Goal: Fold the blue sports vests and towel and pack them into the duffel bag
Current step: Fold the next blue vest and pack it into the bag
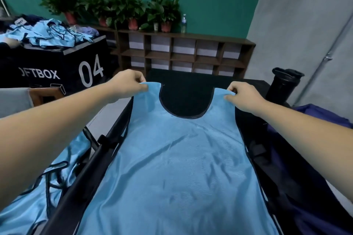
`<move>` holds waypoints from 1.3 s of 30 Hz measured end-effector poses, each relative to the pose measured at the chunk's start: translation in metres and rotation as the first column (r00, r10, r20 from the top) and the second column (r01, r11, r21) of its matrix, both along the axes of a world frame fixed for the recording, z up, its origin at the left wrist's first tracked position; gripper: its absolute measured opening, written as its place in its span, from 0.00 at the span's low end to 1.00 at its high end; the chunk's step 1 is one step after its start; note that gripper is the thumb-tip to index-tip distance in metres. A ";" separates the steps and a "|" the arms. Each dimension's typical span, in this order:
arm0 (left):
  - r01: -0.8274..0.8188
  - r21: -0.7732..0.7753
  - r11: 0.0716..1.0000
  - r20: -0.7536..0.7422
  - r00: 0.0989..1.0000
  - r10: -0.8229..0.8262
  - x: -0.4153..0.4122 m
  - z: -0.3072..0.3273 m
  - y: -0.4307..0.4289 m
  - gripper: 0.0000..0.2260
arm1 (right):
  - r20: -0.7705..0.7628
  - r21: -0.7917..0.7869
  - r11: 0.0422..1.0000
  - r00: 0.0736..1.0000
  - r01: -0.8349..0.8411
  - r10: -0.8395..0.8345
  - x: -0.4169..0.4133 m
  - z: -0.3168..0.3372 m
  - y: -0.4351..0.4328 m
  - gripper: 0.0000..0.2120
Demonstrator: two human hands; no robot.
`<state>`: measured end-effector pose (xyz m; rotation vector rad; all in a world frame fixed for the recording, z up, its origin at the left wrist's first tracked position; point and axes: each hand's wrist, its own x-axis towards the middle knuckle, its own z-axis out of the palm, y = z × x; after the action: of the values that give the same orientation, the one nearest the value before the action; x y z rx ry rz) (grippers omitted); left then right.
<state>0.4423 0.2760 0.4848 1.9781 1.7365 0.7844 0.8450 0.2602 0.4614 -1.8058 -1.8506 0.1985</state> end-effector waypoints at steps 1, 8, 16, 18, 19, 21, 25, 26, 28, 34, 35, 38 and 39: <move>0.012 0.009 1.000 -0.007 1.000 -0.012 0.000 0.006 -0.014 0.07 | -0.010 0.015 1.000 1.000 -0.019 0.019 -0.003 0.006 -0.014 0.05; 0.087 0.067 0.994 -0.061 0.995 -0.083 -0.007 0.036 -0.105 0.07 | -0.059 0.050 0.990 0.989 -0.133 0.136 -0.018 0.031 -0.110 0.06; 0.130 0.083 0.988 -0.100 0.987 -0.122 -0.024 0.045 -0.209 0.06 | -0.206 0.059 0.969 0.947 -0.240 0.247 -0.027 0.045 -0.220 0.06; 0.143 0.074 0.987 -0.076 0.988 -0.137 -0.029 0.041 -0.236 0.04 | -0.237 0.052 0.961 0.931 -0.272 0.277 -0.026 0.044 -0.249 0.06; 0.151 0.065 0.986 -0.077 0.986 -0.146 -0.032 0.037 -0.249 0.03 | -0.253 0.047 0.958 0.925 -0.281 0.284 -0.025 0.042 -0.263 0.07; 0.166 0.061 0.984 -0.092 0.983 -0.160 -0.039 0.027 -0.269 0.02 | -0.283 0.037 0.952 0.910 -0.304 0.301 -0.021 0.034 -0.290 0.07; 0.214 0.042 0.976 -0.069 0.975 -0.211 -0.052 0.005 -0.297 0.04 | -0.275 -0.012 0.926 0.892 -0.377 0.359 -0.010 0.009 -0.334 0.08; 0.230 0.048 0.972 -0.071 0.971 -0.227 -0.054 -0.001 -0.304 0.04 | -0.259 -0.032 0.918 0.890 -0.395 0.374 -0.008 0.004 -0.344 0.09; 0.249 0.040 0.968 -0.068 0.967 -0.246 -0.057 -0.011 -0.318 0.04 | -0.185 -0.041 0.899 0.887 -0.437 0.423 -0.005 -0.004 -0.358 0.13; 0.332 -0.115 0.936 -0.112 0.932 -0.345 -0.071 -0.034 -0.346 0.12 | -0.039 -0.132 0.836 0.846 -0.532 0.532 -0.003 -0.017 -0.376 0.17; 0.339 -0.130 0.932 -0.114 0.928 -0.354 -0.073 -0.037 -0.349 0.12 | -0.040 -0.146 0.830 0.842 -0.538 0.539 -0.002 -0.018 -0.379 0.17; 0.364 -0.194 0.911 -0.114 0.914 -0.389 -0.076 -0.044 -0.354 0.11 | -0.024 -0.184 0.805 0.821 -0.564 0.570 0.001 -0.019 -0.386 0.18; 0.370 -0.222 0.902 -0.115 0.909 -0.401 -0.079 -0.046 -0.354 0.11 | 0.001 -0.198 0.799 0.815 -0.568 0.580 0.002 -0.020 -0.387 0.17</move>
<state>0.3637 -0.0781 0.4390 2.1933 1.3649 0.3144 0.8472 -0.1268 0.4411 -1.3079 -2.4583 0.5631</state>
